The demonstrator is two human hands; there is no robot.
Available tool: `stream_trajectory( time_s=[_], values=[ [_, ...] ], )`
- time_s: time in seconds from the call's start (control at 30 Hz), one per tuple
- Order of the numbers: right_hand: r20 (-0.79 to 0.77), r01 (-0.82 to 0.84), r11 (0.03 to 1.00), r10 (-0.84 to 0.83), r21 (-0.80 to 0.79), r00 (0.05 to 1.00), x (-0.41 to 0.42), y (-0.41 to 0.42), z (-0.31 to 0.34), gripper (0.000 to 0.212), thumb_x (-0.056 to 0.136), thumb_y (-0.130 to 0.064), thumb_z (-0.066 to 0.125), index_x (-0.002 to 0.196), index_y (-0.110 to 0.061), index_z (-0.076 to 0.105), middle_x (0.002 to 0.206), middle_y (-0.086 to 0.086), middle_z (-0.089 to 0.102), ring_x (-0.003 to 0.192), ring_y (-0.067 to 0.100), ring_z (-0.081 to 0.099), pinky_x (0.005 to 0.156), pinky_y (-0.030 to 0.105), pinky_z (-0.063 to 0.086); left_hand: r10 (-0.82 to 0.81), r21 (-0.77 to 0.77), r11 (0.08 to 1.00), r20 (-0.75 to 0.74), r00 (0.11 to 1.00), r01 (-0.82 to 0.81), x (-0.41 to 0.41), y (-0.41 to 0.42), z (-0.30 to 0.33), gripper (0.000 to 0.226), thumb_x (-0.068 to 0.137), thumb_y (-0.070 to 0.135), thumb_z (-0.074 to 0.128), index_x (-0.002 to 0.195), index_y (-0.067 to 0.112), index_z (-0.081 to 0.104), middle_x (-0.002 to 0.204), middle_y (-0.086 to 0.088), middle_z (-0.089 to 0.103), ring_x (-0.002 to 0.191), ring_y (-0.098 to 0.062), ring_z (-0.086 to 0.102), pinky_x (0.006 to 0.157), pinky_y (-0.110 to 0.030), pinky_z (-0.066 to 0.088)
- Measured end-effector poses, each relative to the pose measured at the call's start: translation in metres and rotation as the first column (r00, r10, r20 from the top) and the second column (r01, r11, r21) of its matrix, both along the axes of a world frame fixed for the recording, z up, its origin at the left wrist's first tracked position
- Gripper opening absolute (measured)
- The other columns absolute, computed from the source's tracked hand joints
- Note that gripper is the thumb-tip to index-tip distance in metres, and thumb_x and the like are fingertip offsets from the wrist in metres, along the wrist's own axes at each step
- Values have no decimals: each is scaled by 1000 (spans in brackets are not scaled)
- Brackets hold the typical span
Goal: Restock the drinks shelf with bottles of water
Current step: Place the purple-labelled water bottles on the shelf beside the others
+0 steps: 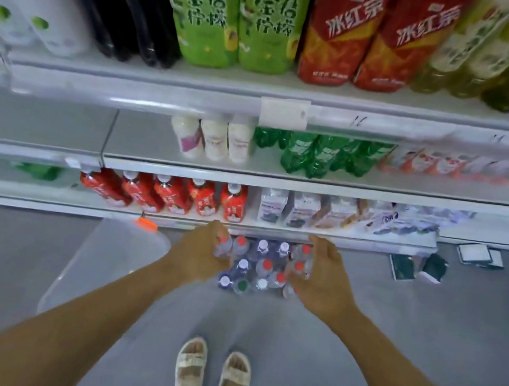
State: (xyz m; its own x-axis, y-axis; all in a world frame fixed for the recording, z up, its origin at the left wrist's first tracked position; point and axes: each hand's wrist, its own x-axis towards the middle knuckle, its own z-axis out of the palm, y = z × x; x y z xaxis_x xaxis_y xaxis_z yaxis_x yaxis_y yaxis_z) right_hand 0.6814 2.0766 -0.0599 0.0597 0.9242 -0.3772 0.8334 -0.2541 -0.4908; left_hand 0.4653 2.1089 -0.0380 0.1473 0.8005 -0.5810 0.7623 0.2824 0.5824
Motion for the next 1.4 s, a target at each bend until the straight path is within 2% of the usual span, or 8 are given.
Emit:
stream_trajectory(
  time_s=[0.07,0.2,0.37,0.53,0.8,0.93,1.17,1.4],
  values=[
    [-4,11,1000,-11,-8,1000,-3,2,-22,65,78,-30,71,132,-9,41,128,10,46,120,30,43,98,38,37,-27,2,1000,-9,1000,27,-1,7,-26,36,78,21,71,107,16,50,99,1,51,94,-19,50,88,-34,44],
    [24,13,998,-12,-56,1000,-11,5,-61,72,79,-32,70,138,-11,35,136,8,42,126,27,40,103,35,36,-9,6,1000,-38,999,9,-10,15,-77,40,81,18,68,116,12,51,114,-4,57,106,-25,55,93,-34,45],
    [-5,51,993,-51,-103,999,-31,-1,-103,71,76,-25,72,136,-8,38,131,11,45,122,31,41,98,40,39,-25,-68,997,-88,996,19,-38,-1,-133,41,79,16,69,114,11,49,113,-5,59,102,-27,58,85,-32,45],
    [6,19,982,-18,-189,1000,-62,-5,-137,73,78,-26,70,139,-14,32,133,8,41,122,26,42,97,37,39,75,-143,986,-92,993,-88,-74,-10,-169,42,79,16,70,115,10,50,112,-7,57,104,-25,56,87,-31,46],
    [-7,-28,967,27,-252,1000,-95,-15,-194,75,82,-29,68,143,-12,28,143,6,34,133,24,31,106,35,33,80,-179,979,-85,993,-94,-104,-18,-221,45,81,21,70,119,11,48,116,-6,56,106,-22,55,87,-26,42],
    [-8,42,965,-46,-259,999,-90,-20,-236,73,82,-27,69,142,-10,30,144,10,34,134,25,32,105,34,32,64,-179,981,-63,996,-74,-92,-15,-255,45,81,20,70,119,10,49,118,-6,57,108,-23,55,91,-29,43],
    [43,121,947,-113,-297,993,-56,-30,-332,71,81,-28,68,140,-12,32,142,10,36,131,26,35,104,35,34,-74,-123,990,-35,997,69,-32,-17,-340,49,80,20,70,122,11,47,121,-6,56,112,-25,54,94,-34,42],
    [25,192,964,-191,-185,981,-32,-27,-431,74,79,-23,72,140,-10,32,142,12,38,132,29,35,103,36,34,-144,-14,990,3,990,144,19,-19,-427,43,77,14,67,116,12,49,116,-7,55,107,-27,54,87,-38,45]
  ],
)
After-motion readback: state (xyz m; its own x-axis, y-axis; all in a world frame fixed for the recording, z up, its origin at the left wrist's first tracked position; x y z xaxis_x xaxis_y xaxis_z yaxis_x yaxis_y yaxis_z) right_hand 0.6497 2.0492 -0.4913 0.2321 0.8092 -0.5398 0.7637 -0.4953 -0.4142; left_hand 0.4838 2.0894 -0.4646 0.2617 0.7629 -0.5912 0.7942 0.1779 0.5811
